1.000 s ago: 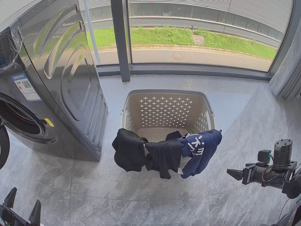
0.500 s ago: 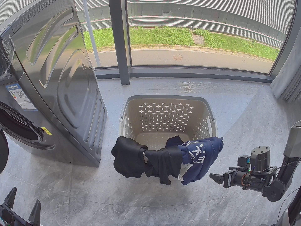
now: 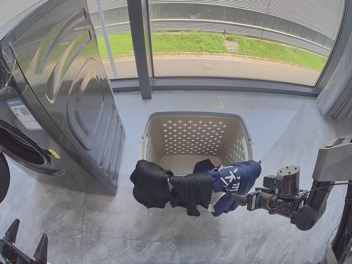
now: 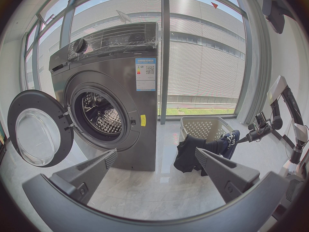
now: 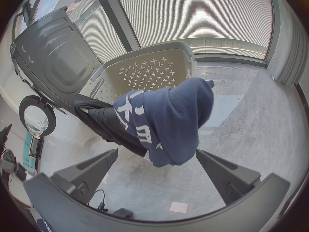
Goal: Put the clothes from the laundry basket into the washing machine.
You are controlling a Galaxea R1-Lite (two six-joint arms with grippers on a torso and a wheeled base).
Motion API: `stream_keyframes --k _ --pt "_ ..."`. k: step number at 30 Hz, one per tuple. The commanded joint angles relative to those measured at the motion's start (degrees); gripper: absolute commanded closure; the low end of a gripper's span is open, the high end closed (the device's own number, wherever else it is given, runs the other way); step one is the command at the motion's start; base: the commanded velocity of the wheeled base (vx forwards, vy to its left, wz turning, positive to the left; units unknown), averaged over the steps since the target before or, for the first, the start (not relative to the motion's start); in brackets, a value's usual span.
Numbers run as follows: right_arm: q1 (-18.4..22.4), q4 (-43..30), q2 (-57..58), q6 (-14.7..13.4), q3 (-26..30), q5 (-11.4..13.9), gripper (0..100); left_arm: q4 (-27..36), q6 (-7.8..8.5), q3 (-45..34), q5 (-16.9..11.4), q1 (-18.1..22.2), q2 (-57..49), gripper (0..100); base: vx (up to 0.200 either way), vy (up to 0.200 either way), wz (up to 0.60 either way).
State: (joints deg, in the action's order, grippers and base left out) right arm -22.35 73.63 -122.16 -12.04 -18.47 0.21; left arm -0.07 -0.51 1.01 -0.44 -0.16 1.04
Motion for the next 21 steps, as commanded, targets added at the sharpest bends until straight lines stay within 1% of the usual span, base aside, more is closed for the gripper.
stream_keyframes --k 1,4,17,21 --pt "0.0 -0.3 -0.8 -0.3 -2.8 0.0 0 0.0 -0.02 -1.0 0.0 0.0 -0.8 0 0.0 0.0 0.0" --pt "0.3 -0.3 -2.0 -0.3 -4.6 0.0 0 0.0 -0.02 -1.0 0.0 0.0 -0.8 0 0.0 0.0 0.0" --pt "0.5 -0.2 -4.8 -0.4 -7.7 0.0 0 0.0 -0.02 -1.0 0.0 0.0 -0.8 0 0.0 0.0 0.0" --pt "0.5 0.2 -5.5 -1.6 -8.3 0.0 0 0.0 -0.02 -1.0 0.0 0.0 -0.8 0 0.0 0.0 0.0"
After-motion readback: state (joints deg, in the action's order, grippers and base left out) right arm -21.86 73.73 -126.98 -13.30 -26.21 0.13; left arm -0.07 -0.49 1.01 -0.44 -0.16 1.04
